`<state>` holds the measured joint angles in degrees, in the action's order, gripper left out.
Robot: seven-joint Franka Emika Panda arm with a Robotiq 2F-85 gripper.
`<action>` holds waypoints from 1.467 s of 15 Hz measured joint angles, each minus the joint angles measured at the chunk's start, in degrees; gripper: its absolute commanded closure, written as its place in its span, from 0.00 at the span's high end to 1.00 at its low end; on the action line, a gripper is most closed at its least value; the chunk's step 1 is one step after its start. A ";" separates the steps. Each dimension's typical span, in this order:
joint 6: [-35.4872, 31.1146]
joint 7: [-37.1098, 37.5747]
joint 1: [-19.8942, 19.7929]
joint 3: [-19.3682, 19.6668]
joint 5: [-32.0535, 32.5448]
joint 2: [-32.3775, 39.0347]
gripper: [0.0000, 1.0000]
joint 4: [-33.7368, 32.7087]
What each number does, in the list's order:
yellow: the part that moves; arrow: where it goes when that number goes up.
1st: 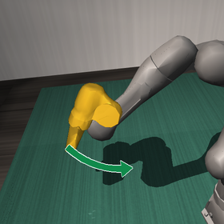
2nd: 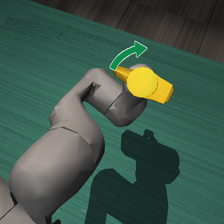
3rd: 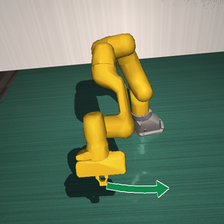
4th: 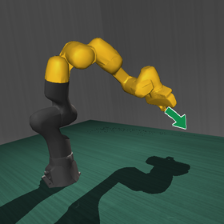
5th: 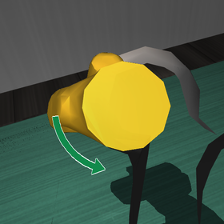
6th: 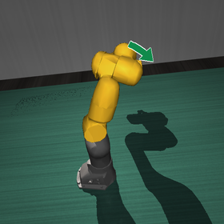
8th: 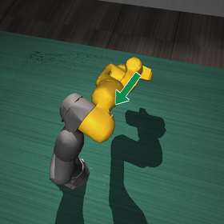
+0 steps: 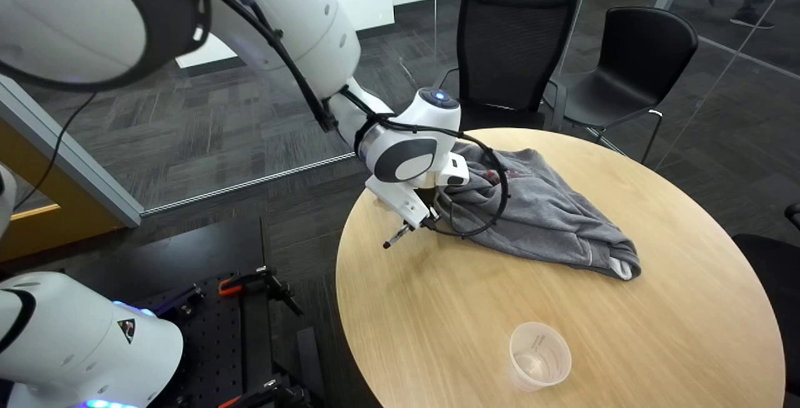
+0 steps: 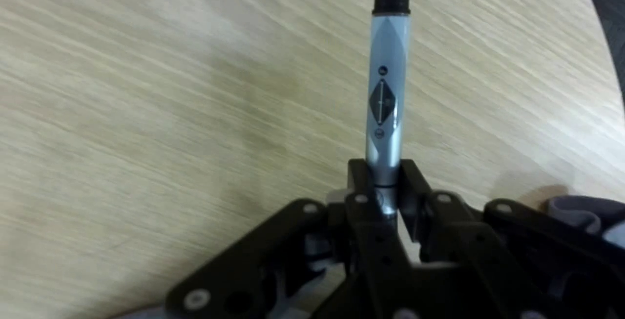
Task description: Put the marker into the cup.
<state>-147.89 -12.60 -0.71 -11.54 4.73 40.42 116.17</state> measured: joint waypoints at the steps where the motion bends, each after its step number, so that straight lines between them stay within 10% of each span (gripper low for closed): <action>1: 1.75 1.79 0.56 0.00 -1.11 -2.33 0.05 0.95; 11: 22.55 6.54 1.78 2.46 -11.91 -24.85 0.05 4.73; 14: 28.19 6.54 1.51 4.98 -12.01 -28.36 0.19 3.74; 22: 28.55 9.12 1.42 6.68 -9.63 -29.06 0.05 3.66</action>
<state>-119.33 -3.47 0.71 -4.86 -4.90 11.36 119.83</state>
